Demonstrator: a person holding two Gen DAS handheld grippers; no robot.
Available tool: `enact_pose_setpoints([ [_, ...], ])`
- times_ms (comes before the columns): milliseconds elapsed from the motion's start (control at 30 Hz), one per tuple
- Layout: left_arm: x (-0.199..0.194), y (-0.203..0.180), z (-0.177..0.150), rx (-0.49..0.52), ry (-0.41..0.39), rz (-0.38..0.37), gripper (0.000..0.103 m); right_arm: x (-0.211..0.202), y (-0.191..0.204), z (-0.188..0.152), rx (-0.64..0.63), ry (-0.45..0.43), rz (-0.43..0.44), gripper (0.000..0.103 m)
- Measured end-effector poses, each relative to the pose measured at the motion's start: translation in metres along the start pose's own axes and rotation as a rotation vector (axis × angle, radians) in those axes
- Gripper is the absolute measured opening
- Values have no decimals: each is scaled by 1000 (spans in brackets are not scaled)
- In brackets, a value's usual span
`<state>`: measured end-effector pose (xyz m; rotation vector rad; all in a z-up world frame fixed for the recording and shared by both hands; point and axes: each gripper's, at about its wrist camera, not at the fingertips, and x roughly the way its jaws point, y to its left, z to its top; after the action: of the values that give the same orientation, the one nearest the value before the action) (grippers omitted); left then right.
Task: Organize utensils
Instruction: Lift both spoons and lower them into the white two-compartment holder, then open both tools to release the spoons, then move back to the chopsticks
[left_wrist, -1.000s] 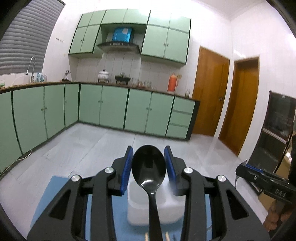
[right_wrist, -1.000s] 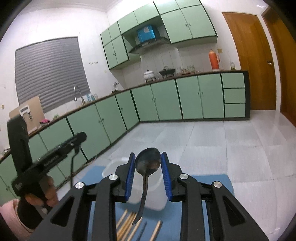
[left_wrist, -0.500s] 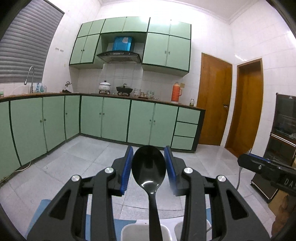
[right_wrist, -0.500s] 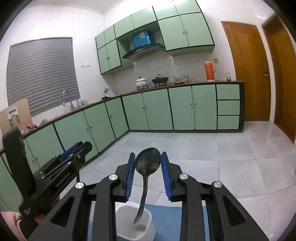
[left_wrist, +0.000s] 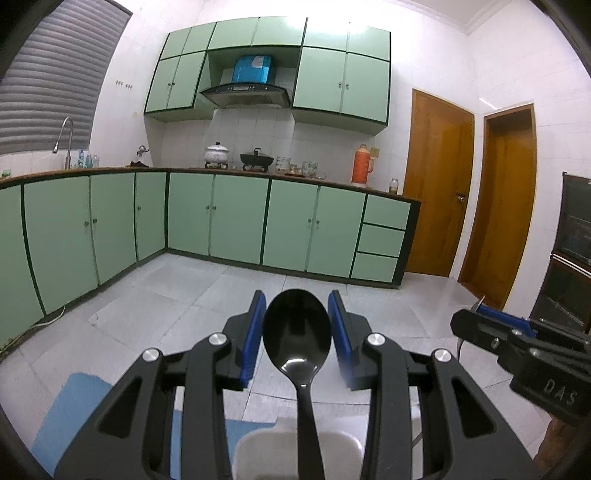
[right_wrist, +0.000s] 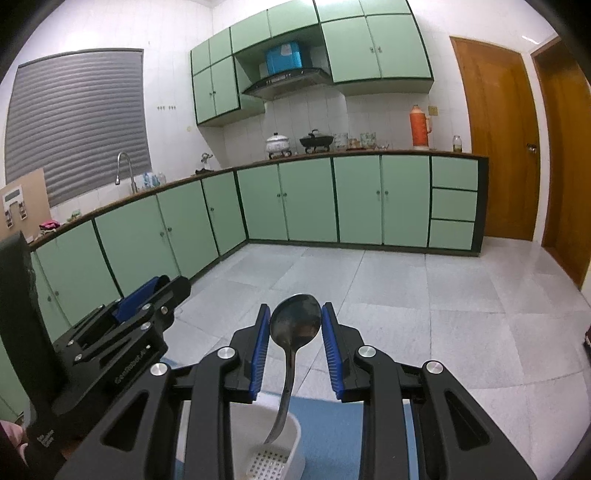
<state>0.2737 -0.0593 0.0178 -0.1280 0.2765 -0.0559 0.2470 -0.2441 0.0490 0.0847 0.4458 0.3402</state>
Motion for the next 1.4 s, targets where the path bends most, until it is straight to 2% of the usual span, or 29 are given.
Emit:
enact_pose_setpoints([
  [333,-7,10,-20,-3,51,-1,36,3,10,-29,-8,55,48,28],
  [400,-11,14,-21,-14,62,-3,46,1,11,-31,-5,60,56,29],
  [433,-14,15,-22,-20,62,-3,51,-2,12,-34,-4,61,64,31],
  [567,-36,23,-23,-23,56,-9,55,-19,12,-39,-3,48,64,39],
  [633,-51,24,-24,-6,57,-6,60,-35,9,-44,11,33,57,49],
  [700,-68,25,-28,11,69,-9,66,-48,7,-49,22,31,46,54],
  [833,-103,26,-45,44,117,-9,77,-82,4,-77,53,40,23,65],
  [933,-126,29,-62,45,158,-4,82,-102,2,-101,73,65,6,69],
  [1100,-164,35,-92,53,224,4,86,-133,5,-146,86,127,-19,70],
  [1233,-183,37,-116,95,302,15,87,-153,15,-174,84,174,-34,70],
  [1400,-200,39,-144,100,394,9,87,-172,24,-205,94,235,-30,68],
])
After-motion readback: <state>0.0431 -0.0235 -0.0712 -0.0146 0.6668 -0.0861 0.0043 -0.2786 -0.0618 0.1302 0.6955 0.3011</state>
